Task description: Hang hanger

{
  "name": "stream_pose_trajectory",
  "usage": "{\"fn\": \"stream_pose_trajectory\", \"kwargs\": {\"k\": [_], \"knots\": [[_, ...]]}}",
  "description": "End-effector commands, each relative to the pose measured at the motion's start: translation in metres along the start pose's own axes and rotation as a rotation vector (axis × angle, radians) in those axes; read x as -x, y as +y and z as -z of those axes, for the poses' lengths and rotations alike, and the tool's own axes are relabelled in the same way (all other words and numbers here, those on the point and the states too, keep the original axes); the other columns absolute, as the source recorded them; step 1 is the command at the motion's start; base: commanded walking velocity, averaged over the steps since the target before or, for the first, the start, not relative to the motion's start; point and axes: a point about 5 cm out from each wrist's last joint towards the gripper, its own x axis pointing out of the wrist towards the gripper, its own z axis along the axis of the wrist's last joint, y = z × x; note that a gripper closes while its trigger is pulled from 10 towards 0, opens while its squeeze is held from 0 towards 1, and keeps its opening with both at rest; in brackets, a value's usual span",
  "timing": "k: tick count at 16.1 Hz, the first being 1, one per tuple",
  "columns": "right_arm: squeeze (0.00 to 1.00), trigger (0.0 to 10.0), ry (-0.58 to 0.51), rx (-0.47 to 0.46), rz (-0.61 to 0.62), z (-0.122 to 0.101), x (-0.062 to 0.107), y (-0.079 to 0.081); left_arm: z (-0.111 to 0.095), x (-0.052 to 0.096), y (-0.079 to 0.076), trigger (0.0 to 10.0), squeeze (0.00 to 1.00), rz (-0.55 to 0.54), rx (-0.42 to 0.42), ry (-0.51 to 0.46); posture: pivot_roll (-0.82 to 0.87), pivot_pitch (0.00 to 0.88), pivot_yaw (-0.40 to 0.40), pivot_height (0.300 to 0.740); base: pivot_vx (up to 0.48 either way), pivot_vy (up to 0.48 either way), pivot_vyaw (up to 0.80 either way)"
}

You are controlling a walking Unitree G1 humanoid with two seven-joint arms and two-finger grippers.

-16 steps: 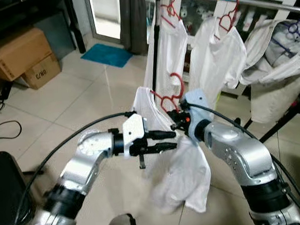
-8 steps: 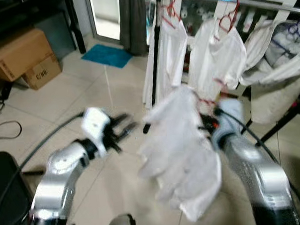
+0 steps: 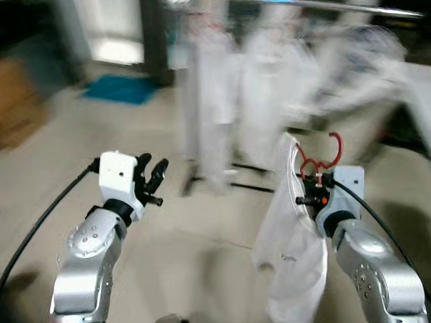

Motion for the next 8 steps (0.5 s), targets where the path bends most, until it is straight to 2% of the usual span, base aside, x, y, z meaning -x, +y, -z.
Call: {"fn": "stream_pose_trajectory", "kwargs": {"k": [1,4,8], "knots": [[0.0,10.0,-0.077,-0.007,0.001,-0.014,0.001,-0.002,-0.004,-0.003,-0.008,10.0,0.0,0.014,-0.029,-0.014,0.05,0.07,-0.027,0.74,0.281,0.0,0.0],[0.0,10.0,-0.088,0.018,-0.042,-0.013,0.0,0.009,-0.006,-0.005,-0.009,10.0,0.0,-0.003,-0.024,-0.009,0.05,0.069,-0.029,0.74,0.307,0.0,0.0],[0.0,10.0,-0.07,0.022,-0.036,-0.011,-0.001,0.008,-0.006,-0.006,-0.008,10.0,0.0,-0.015,-0.029,-0.005,0.05,0.07,-0.028,0.74,0.318,0.0,0.0]]}}
